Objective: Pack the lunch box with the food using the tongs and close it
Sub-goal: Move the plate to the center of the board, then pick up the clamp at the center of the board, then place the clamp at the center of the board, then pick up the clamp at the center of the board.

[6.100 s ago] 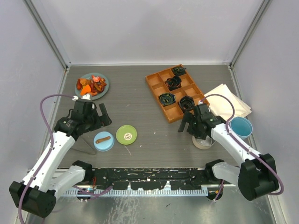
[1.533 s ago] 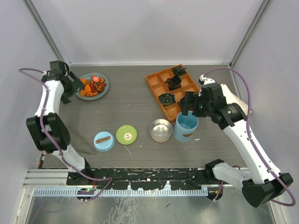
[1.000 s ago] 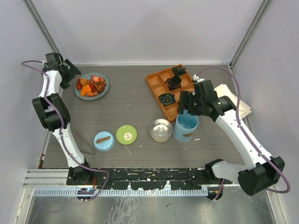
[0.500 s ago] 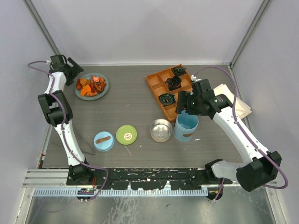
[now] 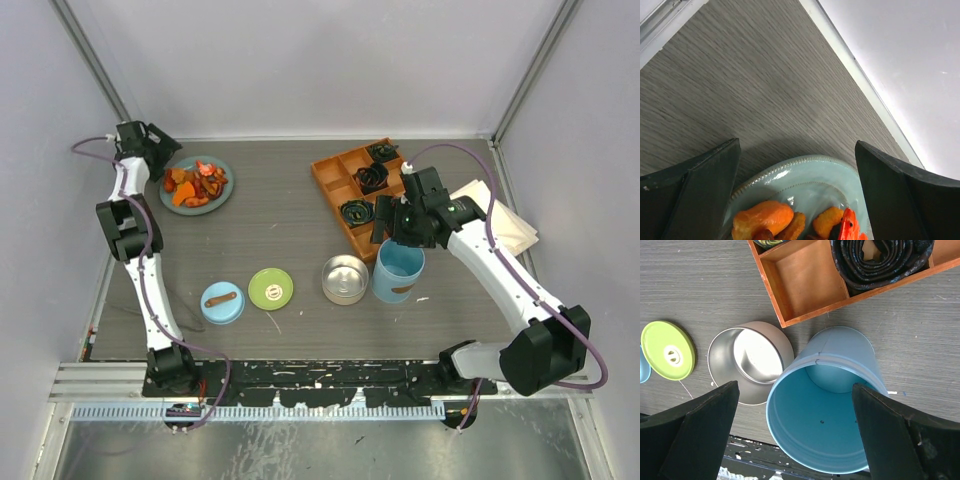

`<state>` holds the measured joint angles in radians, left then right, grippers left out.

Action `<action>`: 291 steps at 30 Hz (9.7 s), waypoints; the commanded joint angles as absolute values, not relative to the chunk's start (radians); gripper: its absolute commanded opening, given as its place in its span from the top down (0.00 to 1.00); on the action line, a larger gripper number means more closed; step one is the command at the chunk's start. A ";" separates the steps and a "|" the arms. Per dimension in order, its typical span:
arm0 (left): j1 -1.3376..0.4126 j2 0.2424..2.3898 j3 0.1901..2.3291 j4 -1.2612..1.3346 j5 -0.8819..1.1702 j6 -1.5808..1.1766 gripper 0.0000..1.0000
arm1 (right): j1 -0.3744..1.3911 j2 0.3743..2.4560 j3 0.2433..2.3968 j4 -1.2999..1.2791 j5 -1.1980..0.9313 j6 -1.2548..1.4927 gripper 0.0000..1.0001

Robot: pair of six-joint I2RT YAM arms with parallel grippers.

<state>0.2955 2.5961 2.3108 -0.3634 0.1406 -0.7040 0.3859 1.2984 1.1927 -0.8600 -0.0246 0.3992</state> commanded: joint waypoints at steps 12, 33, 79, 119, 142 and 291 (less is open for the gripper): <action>0.275 2.609 2.326 -0.418 0.456 -0.709 0.02 | 0.387 1.291 1.224 -0.823 -0.031 0.394 0.00; 0.130 2.310 1.948 -0.328 0.475 -0.725 0.02 | 0.387 1.165 1.196 -0.855 -0.019 0.382 0.00; 0.362 1.262 0.909 -1.258 -0.005 -1.002 0.02 | 0.387 0.959 1.190 -0.923 -0.101 0.242 0.00; 0.532 1.752 0.914 -0.987 0.045 -0.774 0.04 | 0.387 1.004 1.143 -0.894 -0.083 0.232 0.00; 0.526 1.385 0.922 -1.076 0.022 -0.647 0.46 | 0.387 0.995 1.183 -0.910 -0.095 0.241 0.00; 0.073 1.532 1.700 -1.377 0.050 -0.239 0.52 | 0.387 0.969 1.200 -0.896 -0.065 0.255 0.00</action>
<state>0.1543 1.5784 1.6413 -1.3197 0.0463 -0.2207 0.3859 1.0088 1.1595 -0.9020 -0.0875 0.2417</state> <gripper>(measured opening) 0.487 0.998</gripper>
